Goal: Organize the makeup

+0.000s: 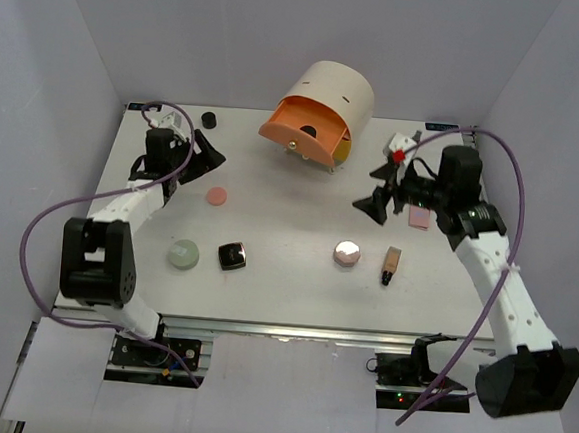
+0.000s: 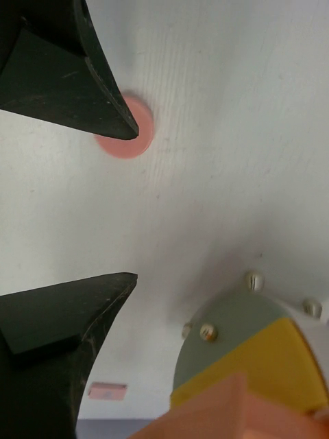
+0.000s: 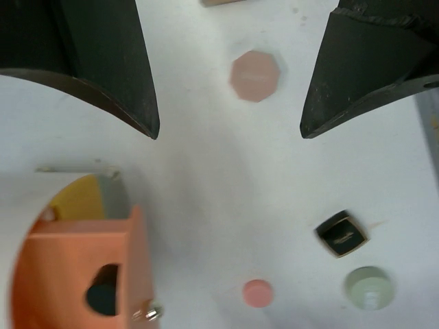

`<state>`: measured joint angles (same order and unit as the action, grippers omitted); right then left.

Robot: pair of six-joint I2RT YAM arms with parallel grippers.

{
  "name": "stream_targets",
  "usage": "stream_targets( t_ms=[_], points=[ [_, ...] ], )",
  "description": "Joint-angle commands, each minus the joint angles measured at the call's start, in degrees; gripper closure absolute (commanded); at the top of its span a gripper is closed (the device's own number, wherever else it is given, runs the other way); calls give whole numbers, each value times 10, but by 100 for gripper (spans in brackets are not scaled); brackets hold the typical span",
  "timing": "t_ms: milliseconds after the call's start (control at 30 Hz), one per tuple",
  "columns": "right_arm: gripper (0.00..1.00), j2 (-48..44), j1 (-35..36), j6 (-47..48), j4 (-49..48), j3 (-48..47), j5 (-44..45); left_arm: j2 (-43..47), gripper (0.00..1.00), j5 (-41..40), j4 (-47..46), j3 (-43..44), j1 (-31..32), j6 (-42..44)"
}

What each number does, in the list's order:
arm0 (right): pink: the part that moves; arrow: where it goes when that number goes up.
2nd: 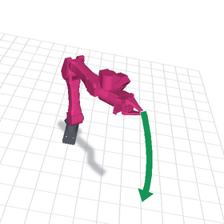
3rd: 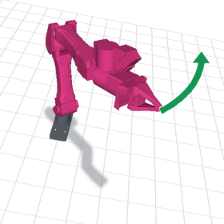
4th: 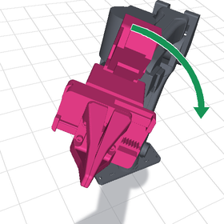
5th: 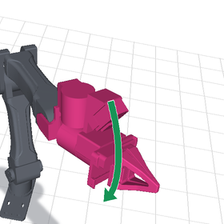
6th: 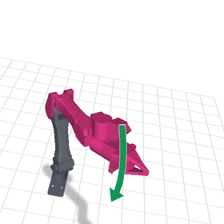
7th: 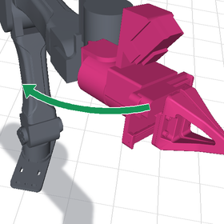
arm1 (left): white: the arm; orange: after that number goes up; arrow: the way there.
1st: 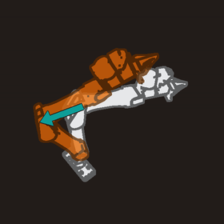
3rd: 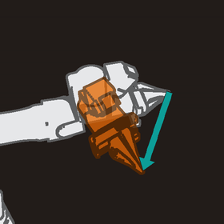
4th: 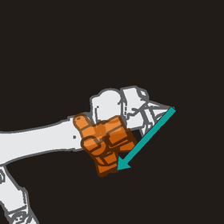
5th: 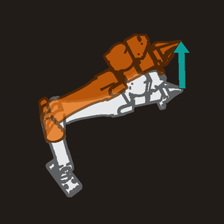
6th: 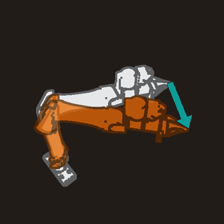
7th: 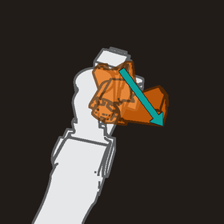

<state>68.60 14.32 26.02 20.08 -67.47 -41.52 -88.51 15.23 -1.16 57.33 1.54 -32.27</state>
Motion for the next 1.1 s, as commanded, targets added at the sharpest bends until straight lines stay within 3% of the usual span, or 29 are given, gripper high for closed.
stream_targets(
  t_ms=[0,100,300,700,867,1067],
  points=[
    [7,-132,-80,32,-94,179,-212,-123,7,-53,40,136,2,13],
    [5,-181,-117,-7,-135,236,-241,-198,2,-120,56,206,1,41],
    [5,-170,-131,-20,-136,238,-235,-338,2,-185,63,355,5,125],
    [6,-137,-136,-13,-103,215,-228,-522,7,-202,34,596,6,194],
    [7,-119,-136,-13,-97,208,-231,-562,14,-211,-7,638,3,192],
    [7,-102,-136,-13,-88,202,-239,-604,17,-221,-33,667,3,191]
  ],
)
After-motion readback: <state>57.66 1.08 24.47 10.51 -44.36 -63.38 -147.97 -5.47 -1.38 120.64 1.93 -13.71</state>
